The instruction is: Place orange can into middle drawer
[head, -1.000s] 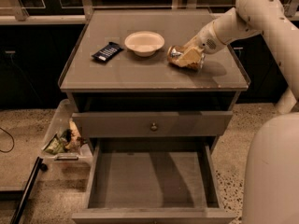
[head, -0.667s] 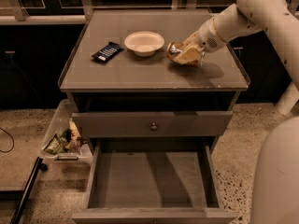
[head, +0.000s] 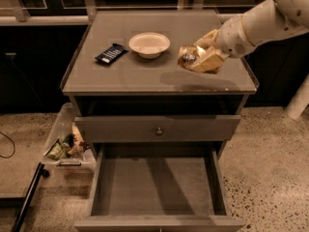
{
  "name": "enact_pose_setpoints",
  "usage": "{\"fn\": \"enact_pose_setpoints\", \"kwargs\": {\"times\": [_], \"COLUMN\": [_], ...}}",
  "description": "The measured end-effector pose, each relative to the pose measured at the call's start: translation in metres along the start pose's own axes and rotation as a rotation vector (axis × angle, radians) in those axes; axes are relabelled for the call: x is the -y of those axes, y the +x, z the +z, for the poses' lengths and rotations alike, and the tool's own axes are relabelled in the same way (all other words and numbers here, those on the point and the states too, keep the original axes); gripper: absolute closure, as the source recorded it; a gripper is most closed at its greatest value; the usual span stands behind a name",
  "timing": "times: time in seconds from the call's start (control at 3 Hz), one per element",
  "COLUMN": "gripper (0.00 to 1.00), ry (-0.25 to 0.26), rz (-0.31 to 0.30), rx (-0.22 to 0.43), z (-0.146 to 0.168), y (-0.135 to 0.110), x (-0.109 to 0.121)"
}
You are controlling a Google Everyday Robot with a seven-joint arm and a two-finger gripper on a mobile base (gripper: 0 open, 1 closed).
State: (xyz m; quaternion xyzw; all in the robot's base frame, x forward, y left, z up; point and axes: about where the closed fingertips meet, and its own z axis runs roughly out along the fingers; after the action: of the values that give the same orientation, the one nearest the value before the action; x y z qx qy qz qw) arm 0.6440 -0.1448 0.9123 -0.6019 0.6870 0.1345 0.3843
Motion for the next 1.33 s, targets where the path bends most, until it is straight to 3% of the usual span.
{"fn": "enact_pose_setpoints", "kwargs": {"times": [0.33, 0.67, 1.0, 1.33], "gripper": [1.00, 1.00, 1.00, 1.00], "ry": [0.003, 0.022, 0.015, -0.033], "rz": [-0.071, -0.060, 0.022, 0.100], "rx": [0.006, 0.009, 0.000, -0.028], "z": [-0.026, -0.033, -0.013, 0.019], "y": [0.011, 0.046, 0.097, 0.136], "x": [-0.045, -0.090, -0.127, -0.147]}}
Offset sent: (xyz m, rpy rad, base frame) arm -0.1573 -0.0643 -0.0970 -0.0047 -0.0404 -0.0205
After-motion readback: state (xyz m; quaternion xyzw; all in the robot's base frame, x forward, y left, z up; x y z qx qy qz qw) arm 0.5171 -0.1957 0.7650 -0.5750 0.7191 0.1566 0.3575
